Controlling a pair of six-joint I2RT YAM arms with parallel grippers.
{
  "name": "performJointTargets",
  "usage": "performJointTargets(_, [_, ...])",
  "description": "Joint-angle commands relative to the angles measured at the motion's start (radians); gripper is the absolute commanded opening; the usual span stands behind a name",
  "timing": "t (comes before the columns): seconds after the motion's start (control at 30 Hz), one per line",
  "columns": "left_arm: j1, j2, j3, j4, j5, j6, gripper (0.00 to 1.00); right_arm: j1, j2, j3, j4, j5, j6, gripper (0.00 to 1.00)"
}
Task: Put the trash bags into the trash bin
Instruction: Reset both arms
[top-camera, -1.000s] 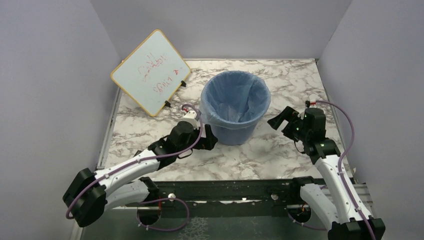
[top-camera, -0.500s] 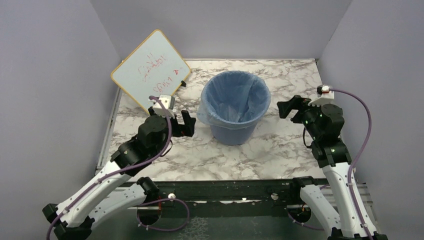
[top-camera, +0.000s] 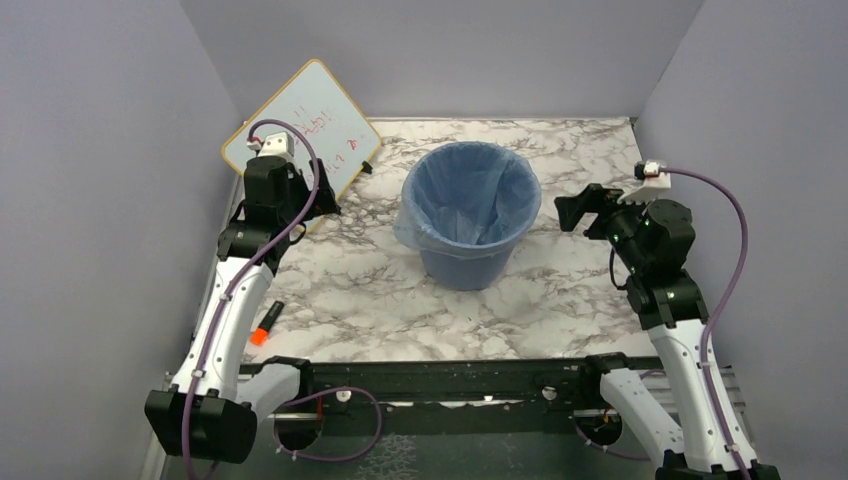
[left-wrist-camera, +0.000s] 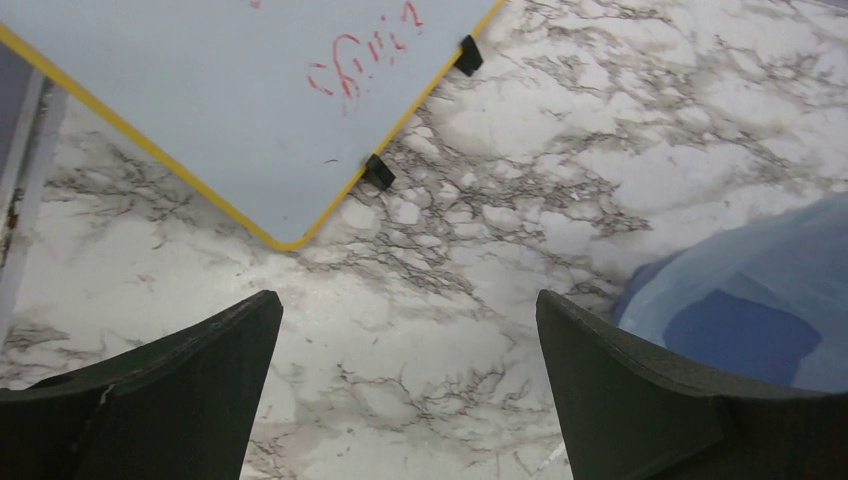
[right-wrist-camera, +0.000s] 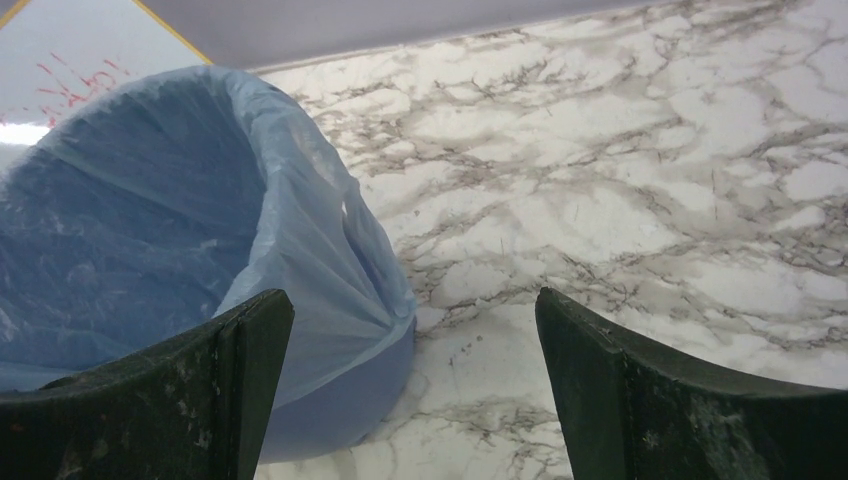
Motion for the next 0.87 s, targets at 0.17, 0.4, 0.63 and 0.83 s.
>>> performJointTargets(0.17, [0.000, -0.118, -0.009, -0.055, -0.007, -0.052, 0.99, 0.001, 0.139, 0.104, -0.231, 0.073, -0.074, 1.00])
performJointTargets(0.4, [0.000, -0.132, -0.023, -0.091, -0.004, -0.036, 0.99, 0.002, 0.144, 0.088, -0.234, 0.150, -0.053, 1.00])
performJointTargets(0.63, [-0.001, -0.104, 0.018, -0.111, -0.005, -0.039, 0.99, 0.001, 0.142, 0.110, -0.258, 0.251, -0.063, 1.00])
performJointTargets(0.83, [0.000, -0.096, 0.039, -0.117, -0.013, -0.056, 0.99, 0.002, 0.132, 0.124, -0.259, 0.206, -0.066, 1.00])
